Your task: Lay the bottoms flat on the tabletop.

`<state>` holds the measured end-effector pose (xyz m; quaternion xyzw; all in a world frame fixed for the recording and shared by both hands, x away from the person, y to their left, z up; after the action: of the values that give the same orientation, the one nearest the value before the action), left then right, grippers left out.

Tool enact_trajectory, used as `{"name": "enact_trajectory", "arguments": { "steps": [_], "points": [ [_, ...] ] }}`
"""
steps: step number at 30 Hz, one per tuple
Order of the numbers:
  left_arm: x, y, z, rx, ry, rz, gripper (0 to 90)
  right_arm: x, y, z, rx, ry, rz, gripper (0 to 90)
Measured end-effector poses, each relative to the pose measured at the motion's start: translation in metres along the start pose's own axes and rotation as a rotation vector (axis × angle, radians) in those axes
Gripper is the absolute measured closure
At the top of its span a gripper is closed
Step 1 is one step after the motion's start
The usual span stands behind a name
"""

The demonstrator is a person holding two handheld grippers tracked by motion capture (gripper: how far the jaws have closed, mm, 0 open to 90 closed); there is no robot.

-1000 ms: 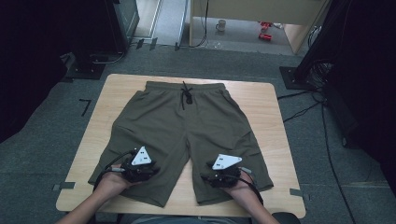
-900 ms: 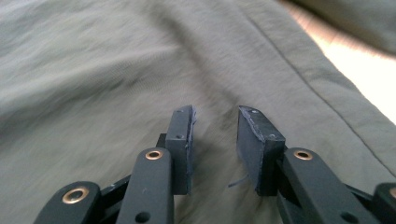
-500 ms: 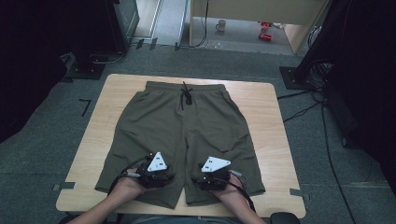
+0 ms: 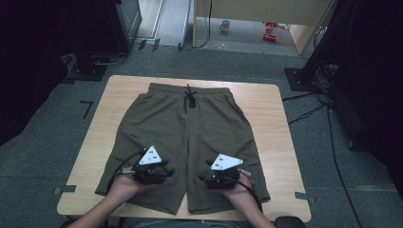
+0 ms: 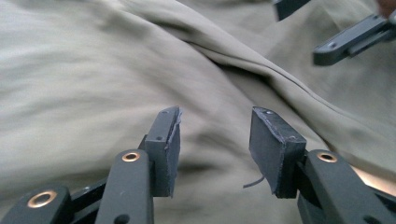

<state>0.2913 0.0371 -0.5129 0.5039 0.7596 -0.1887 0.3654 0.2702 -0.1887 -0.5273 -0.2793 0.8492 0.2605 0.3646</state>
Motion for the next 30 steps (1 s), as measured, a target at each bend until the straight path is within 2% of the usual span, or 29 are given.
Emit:
{"name": "enact_trajectory", "arguments": {
  "steps": [3,4,5,10,17,20,21,26,29,30],
  "points": [
    [-0.003,0.015,-0.005,-0.035,-0.011,-0.012,51.7,-0.012,-0.015,-0.004,-0.007,0.008,0.032,39.2],
    [-0.003,0.015,-0.005,-0.035,-0.011,-0.012,51.2,-0.012,-0.015,-0.004,-0.007,0.008,0.032,39.2],
    [-0.003,0.026,-0.008,-0.059,-0.014,-0.021,50.8,-0.019,-0.027,-0.008,-0.012,-0.008,0.065,39.1],
    [-0.003,0.05,-0.01,-0.101,-0.015,-0.046,49.5,-0.03,-0.053,-0.013,0.015,-0.022,0.113,38.6],
    [0.0,0.078,-0.009,-0.127,0.0,-0.081,50.2,-0.038,-0.083,-0.017,0.056,-0.032,0.127,37.3],
    [0.002,0.087,-0.01,-0.141,-0.011,-0.094,50.8,-0.041,-0.09,-0.018,0.062,-0.036,0.13,37.4],
    [0.002,0.093,-0.011,-0.155,-0.016,-0.094,50.4,-0.043,-0.098,-0.02,0.063,-0.041,0.148,37.4],
    [0.005,0.115,-0.017,-0.193,-0.013,-0.106,48.4,-0.048,-0.118,-0.024,0.09,-0.042,0.157,37.4],
    [0.01,0.128,-0.021,-0.199,-0.015,-0.124,45.5,-0.048,-0.131,-0.028,0.113,-0.04,0.177,38.7],
    [0.01,0.128,-0.021,-0.199,-0.015,-0.124,44.8,-0.048,-0.131,-0.028,0.113,-0.04,0.177,38.7]
  ]
}}
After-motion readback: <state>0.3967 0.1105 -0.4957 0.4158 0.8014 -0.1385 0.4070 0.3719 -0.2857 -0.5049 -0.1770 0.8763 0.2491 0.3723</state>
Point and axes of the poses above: each handheld gripper's, and its own axes: z roughly forward along the jaws, x roughly out of its underside, y roughly to its left, the point moved 5 cm from there along z, roughly forward along the jaws, and after that the axes turned 15 degrees about z, right-handed, at the moved point
